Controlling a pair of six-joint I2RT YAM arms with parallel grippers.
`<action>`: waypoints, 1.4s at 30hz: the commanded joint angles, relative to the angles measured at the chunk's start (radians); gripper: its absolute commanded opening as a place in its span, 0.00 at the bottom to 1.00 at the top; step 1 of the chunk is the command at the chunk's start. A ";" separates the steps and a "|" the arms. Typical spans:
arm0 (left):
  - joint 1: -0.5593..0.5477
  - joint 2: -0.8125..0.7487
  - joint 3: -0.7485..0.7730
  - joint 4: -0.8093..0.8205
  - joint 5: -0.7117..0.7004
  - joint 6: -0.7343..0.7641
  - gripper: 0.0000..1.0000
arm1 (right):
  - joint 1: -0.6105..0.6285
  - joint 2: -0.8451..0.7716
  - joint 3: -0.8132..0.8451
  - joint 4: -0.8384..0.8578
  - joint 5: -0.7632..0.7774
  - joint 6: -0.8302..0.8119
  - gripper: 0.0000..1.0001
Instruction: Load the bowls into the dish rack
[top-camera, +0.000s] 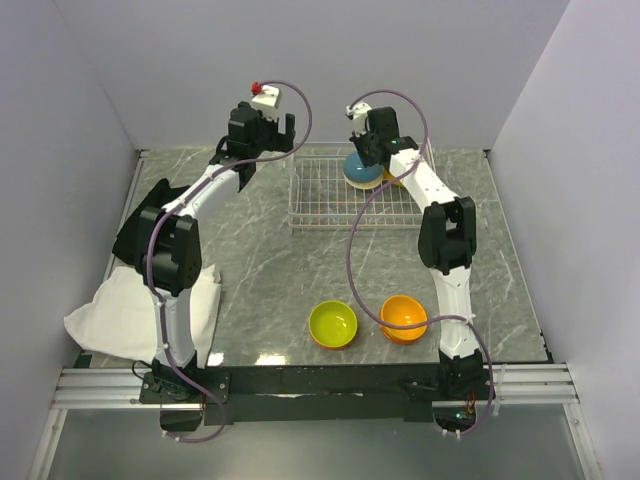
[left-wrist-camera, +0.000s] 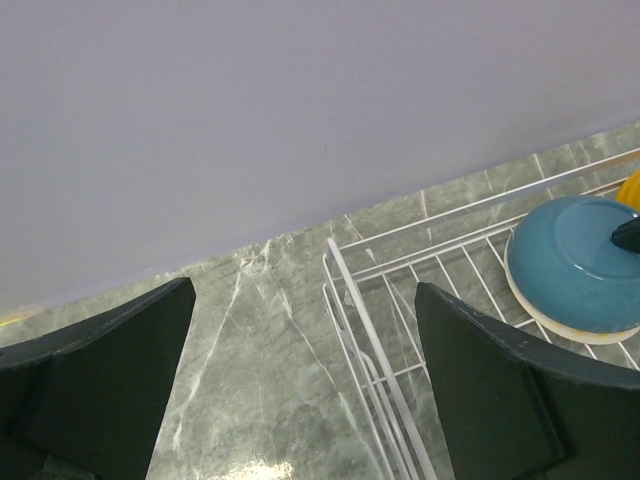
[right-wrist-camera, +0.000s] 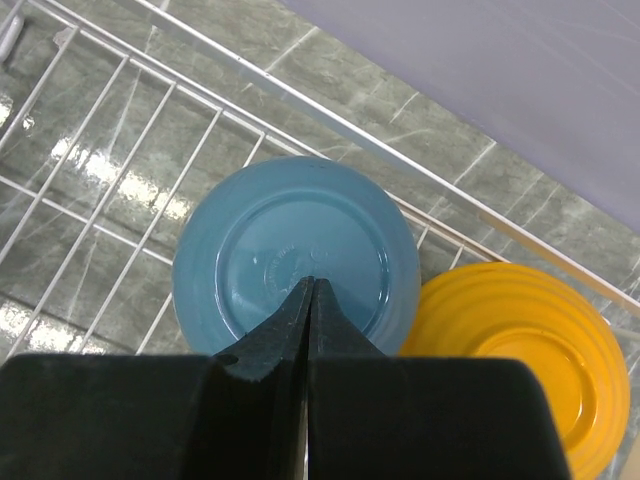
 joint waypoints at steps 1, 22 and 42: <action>-0.005 0.009 0.058 0.045 0.011 -0.012 0.99 | -0.004 -0.080 -0.015 -0.013 0.005 -0.005 0.00; 0.029 -0.282 -0.050 -0.004 -0.025 0.077 0.99 | 0.019 -0.655 -0.555 0.048 -0.510 -0.026 0.42; 0.205 -1.246 -0.830 -0.266 0.083 0.106 0.99 | 0.735 -1.339 -1.419 -0.105 -0.274 -0.410 0.51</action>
